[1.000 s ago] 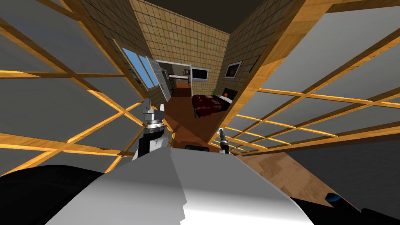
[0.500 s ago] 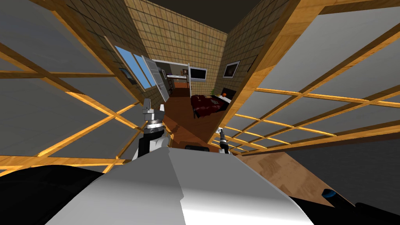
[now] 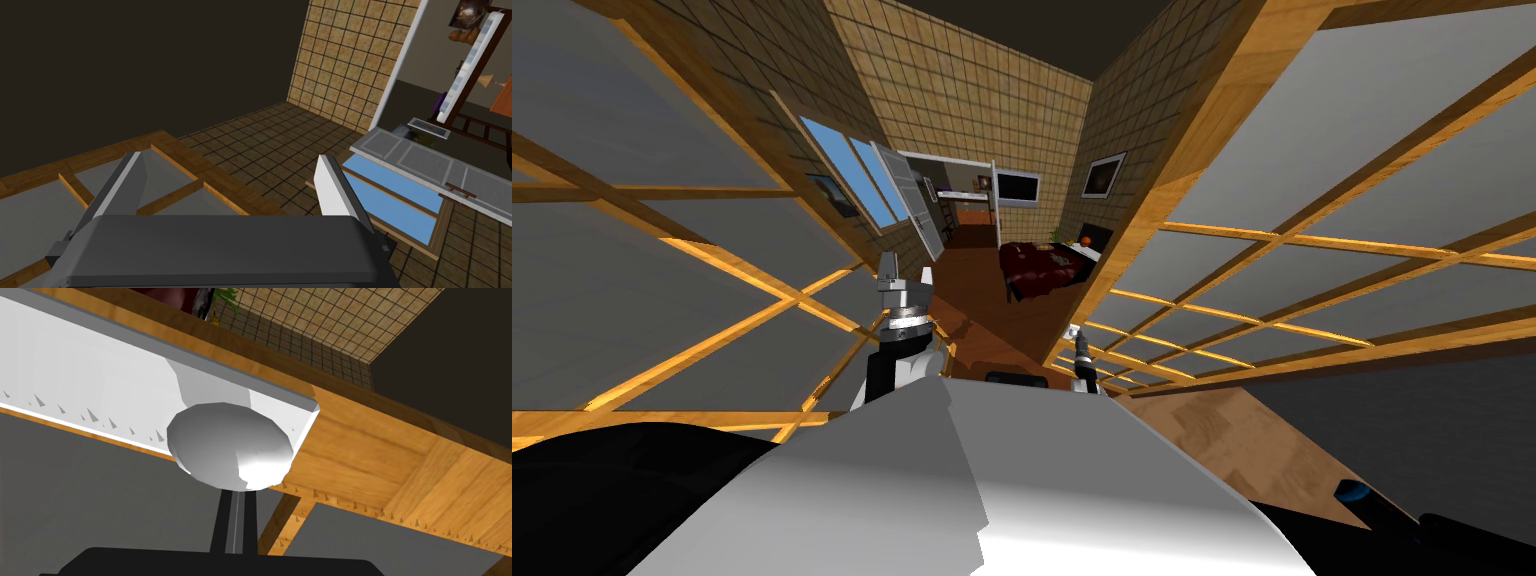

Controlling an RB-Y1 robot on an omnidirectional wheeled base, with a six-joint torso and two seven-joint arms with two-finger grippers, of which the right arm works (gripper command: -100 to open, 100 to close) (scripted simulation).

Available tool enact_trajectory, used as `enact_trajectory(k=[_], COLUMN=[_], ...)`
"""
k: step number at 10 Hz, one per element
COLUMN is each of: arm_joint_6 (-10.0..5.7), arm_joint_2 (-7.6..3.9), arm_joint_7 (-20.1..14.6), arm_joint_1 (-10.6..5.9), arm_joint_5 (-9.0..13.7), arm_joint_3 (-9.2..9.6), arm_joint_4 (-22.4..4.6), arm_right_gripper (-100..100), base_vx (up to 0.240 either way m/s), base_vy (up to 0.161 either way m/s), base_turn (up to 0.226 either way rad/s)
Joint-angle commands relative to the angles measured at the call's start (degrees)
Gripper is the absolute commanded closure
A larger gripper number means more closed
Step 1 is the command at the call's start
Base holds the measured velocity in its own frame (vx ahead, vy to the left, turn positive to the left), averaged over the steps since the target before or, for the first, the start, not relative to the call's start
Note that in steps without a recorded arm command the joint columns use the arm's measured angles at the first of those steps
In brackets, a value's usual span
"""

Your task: Push the door open

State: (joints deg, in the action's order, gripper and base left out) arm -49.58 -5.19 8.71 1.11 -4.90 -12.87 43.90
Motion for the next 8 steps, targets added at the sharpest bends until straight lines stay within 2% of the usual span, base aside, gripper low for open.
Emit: enact_trajectory(k=[1,4,5,7,8], arm_joint_6=[-0.09,-0.27,-0.27,-0.41,-0.41], arm_joint_2=[0.03,0.09,0.09,0.18,0.18], arm_joint_7=[-2.57,-7.49,-8.10,-11.73,-12.31], arm_joint_1=[-0.24,-0.83,-0.83,-1.29,-1.29], arm_joint_5=[1.08,3.56,3.56,5.53,5.53], arm_joint_3=[0.49,1.60,1.60,2.49,2.49], arm_joint_4=[-0.23,-0.79,-0.79,-1.22,-1.22], arm_right_gripper=[-100,-100,-100,-100,-100], base_vx=[-0.044,-0.050,-0.030,-0.032,-0.037], base_vy=[-0.022,-0.015,-0.010,-0.010,-0.009], base_turn=[0.021,0.027,0.011,0.027,0.013])
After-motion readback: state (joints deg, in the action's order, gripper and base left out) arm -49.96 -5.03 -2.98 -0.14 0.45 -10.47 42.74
